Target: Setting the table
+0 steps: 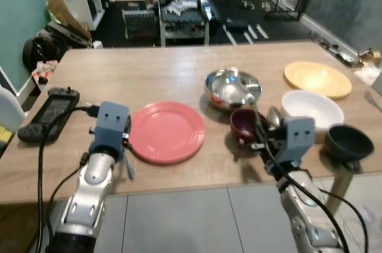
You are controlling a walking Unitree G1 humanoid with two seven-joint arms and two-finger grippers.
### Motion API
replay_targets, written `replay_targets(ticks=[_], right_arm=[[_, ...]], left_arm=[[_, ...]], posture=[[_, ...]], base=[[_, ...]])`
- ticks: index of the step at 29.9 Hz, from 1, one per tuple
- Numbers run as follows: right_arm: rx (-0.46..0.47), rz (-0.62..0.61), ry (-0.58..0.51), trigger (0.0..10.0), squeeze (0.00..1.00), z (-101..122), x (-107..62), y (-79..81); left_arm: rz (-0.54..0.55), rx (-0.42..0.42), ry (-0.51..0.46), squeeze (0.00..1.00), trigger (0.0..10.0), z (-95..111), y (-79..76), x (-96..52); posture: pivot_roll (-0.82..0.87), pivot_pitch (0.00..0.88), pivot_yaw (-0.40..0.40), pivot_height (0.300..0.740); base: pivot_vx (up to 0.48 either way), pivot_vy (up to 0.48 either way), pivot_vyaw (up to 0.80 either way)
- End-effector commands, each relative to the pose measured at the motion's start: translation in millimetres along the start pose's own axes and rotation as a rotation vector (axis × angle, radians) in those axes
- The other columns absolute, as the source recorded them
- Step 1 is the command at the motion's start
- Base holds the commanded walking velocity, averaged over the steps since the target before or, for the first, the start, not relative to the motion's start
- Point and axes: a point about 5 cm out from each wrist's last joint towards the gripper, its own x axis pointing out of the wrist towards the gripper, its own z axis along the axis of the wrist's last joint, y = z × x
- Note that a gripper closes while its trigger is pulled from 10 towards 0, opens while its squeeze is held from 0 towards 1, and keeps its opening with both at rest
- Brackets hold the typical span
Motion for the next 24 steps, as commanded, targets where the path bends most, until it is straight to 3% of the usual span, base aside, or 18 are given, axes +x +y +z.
replay_targets(ticks=[1, 24], right_arm=[[0.002, 0.007, 0.013, 10.0, 0.00, -4.5, -2.2, 3.5], [-0.059, 0.085, 0.015, 10.0, 0.00, -5.2, -5.8, 11.0]], left_arm=[[-0.002, 0.002, 0.026, 0.00, 10.0, -6.1, 3.1, -3.6], [-0.092, 0.004, 0.019, 0.00, 10.0, -5.1, -3.6, -9.3]], posture=[[0.08, 0.100, 0.062, 0.740], [0.08, 0.102, 0.061, 0.740]], base=[[0.000, 0.000, 0.00], [0.000, 0.000, 0.00]])
